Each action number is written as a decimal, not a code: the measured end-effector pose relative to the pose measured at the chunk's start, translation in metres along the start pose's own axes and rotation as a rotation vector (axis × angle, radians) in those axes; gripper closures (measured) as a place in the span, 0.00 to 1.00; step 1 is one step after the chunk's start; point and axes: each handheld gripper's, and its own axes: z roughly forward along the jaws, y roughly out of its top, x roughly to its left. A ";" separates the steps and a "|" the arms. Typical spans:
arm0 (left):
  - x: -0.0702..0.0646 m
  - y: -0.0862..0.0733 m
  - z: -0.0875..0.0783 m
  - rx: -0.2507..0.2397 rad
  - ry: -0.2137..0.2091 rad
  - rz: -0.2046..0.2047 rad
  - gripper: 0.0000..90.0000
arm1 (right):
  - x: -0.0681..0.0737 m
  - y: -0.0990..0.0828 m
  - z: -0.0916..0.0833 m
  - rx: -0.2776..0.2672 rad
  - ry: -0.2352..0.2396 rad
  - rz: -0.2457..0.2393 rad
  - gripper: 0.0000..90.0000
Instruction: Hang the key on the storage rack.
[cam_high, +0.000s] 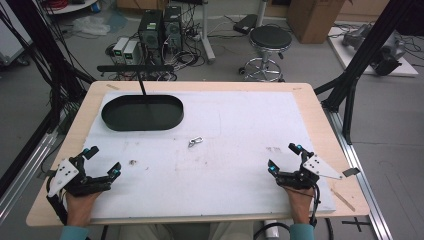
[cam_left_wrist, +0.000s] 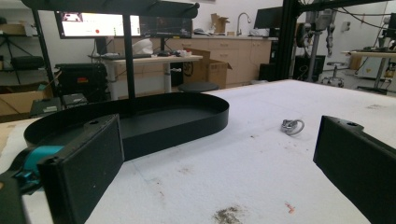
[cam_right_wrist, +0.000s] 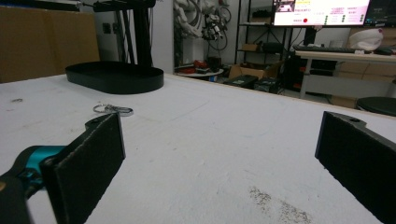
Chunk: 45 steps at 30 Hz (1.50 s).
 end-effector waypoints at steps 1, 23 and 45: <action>0.000 0.000 0.000 0.001 0.000 0.000 0.02 | 0.000 0.000 0.000 0.000 0.000 0.000 0.01; 0.003 0.010 0.009 0.048 -0.024 -0.017 0.02 | 0.001 -0.001 -0.002 -0.018 0.002 -0.004 0.01; -0.028 0.076 0.093 0.323 -0.186 0.131 0.02 | 0.001 -0.001 -0.001 -0.015 0.002 -0.011 0.01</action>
